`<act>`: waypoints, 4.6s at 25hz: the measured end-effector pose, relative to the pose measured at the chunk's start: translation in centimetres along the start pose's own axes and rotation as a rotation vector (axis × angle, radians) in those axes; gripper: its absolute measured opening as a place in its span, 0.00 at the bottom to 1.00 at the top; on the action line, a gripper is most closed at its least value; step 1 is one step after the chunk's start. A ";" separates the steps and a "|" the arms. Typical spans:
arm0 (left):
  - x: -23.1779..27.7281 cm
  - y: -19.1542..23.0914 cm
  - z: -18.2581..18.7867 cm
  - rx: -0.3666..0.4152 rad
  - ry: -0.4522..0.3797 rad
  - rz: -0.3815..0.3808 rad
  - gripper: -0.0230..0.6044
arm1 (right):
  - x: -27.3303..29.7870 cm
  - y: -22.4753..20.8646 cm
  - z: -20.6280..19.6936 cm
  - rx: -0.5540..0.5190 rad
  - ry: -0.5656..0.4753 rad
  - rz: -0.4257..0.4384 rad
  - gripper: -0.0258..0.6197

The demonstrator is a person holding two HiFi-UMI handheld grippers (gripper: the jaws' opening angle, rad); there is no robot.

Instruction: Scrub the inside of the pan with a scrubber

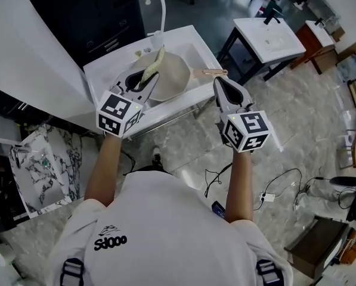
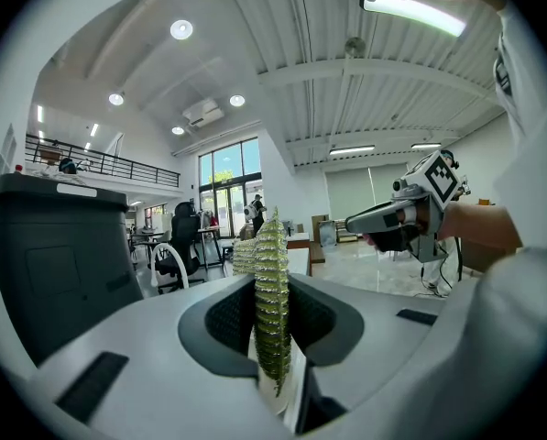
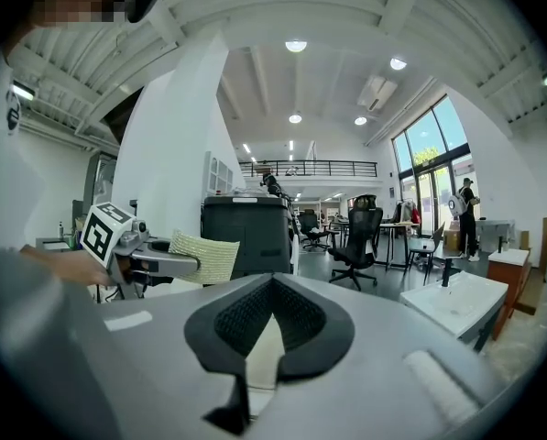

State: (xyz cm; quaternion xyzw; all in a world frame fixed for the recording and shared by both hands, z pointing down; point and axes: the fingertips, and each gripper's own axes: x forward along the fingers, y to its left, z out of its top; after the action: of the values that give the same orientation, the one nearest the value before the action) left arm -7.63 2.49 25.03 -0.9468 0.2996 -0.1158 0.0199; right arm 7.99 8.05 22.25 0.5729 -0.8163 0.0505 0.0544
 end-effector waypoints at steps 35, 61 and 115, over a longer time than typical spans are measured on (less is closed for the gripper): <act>11.1 7.0 -8.1 -0.016 0.137 -0.135 0.15 | 11.2 -3.4 -4.4 0.033 0.104 -0.070 0.05; 21.8 7.0 -19.8 -0.105 0.398 -0.123 0.15 | 16.5 -8.8 -11.1 0.122 0.232 0.062 0.05; 30.0 0.1 -29.5 -0.392 0.517 -0.475 0.14 | 14.6 -12.1 -20.5 0.279 0.425 -0.094 0.05</act>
State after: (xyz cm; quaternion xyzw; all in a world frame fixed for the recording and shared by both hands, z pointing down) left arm 9.26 -13.81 59.89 -0.9153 0.0838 -0.2922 -0.2643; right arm 15.13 -6.62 44.93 0.5886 -0.7441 0.2796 0.1475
